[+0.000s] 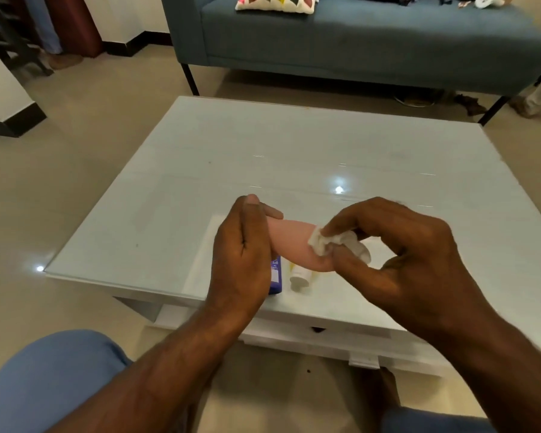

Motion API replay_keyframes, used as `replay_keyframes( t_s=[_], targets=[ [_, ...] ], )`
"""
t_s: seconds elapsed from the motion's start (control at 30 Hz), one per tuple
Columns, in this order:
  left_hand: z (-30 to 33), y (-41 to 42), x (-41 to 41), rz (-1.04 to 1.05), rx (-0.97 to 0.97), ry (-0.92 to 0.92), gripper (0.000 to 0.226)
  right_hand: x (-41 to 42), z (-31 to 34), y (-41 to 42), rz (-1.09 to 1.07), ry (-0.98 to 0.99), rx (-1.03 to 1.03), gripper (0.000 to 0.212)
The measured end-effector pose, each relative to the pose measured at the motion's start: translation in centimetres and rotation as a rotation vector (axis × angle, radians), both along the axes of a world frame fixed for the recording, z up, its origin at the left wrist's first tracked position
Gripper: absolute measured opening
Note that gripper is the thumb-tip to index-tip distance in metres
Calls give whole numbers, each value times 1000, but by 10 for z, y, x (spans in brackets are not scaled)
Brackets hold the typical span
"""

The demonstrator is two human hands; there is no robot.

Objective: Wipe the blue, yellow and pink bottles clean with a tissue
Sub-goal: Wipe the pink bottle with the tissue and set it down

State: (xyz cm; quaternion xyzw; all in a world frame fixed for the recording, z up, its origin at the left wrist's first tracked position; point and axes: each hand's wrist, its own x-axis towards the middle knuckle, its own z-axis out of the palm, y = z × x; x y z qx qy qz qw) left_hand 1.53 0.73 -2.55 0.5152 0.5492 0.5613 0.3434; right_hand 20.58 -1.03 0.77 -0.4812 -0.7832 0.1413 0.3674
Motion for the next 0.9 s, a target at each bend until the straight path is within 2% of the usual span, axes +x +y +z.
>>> replay_keyframes(
  t_s=[0.07,0.27,0.4,0.47,0.6,0.73,0.8,0.9],
  targets=[
    [0,-2,1,-35,48,8,44,-5,-6,0,-13,40,15,15],
    [-6,-3,5,-91,113,-17,44,-21,-7,-7,176,43,115,16],
    [-5,-5,8,-98,88,-16,47,-12,-10,0,-13,212,-31,16],
    [-6,-5,7,-102,97,-17,47,-16,-11,-3,18,176,30,18],
    [-7,-4,5,-110,85,-10,51,-28,-11,-12,229,-19,219,12],
    [-3,-5,6,-66,10,-10,58,-19,-7,-3,47,101,124,17],
    [-3,-6,4,-45,-25,-38,60,-20,-6,-5,63,40,153,17],
    [-4,-6,3,-21,-55,-95,54,-26,-11,-13,197,-103,262,11]
  ],
)
